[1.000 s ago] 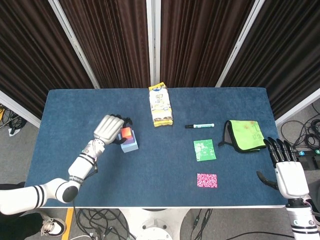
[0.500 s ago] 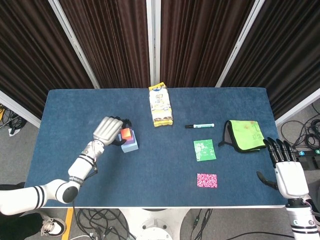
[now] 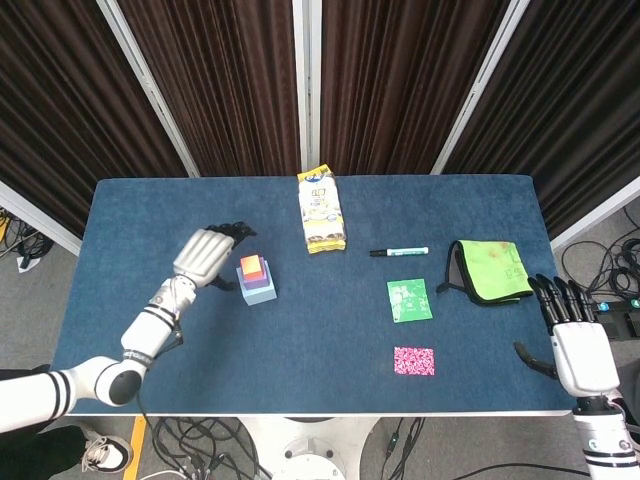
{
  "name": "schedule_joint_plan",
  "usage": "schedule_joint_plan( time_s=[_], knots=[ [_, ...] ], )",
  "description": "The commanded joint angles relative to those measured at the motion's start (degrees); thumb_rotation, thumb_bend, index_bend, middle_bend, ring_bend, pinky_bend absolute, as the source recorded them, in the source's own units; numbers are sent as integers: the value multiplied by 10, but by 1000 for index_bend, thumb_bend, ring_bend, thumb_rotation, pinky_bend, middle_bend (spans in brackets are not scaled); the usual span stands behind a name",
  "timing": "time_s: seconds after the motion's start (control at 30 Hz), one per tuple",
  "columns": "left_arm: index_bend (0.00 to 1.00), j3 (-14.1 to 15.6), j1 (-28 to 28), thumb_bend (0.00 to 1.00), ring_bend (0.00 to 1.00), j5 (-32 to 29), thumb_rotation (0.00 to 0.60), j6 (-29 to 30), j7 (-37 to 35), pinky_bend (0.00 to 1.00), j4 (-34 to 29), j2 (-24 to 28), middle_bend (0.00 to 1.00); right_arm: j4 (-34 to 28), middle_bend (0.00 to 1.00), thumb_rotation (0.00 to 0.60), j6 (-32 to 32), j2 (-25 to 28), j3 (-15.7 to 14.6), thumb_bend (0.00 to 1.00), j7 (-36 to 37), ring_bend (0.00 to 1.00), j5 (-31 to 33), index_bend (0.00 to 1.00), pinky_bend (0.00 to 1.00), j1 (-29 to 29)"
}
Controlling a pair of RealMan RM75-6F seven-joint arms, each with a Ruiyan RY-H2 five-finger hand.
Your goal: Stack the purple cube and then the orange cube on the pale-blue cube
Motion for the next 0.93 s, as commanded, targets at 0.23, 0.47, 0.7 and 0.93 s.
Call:
schedule_joint_plan(
  time_s=[0.23,0.47,0.7,0.93],
  knots=[
    [264,111,99,129,213,109,600,143,101,285,-22,80,266,0,66,600,3,2,-1,134,5,0,-3,23,0,-2],
    [264,169,199,130,202,209,600,262,83,279,7,67,267,0,66,600,11,-1,-3,135,2,0,-9,23,0,-6],
    [265,180,250,130,202,260,600,323,85,278,18,59,266,-1,65,600,9,-2,-9,136,-9,0,-22,23,0,-4],
    [264,182,278,129,202,269,600,325,79,277,8,66,267,-1,60,600,0,-4,-18,135,-25,0,-35,23,0,-1]
  ],
)
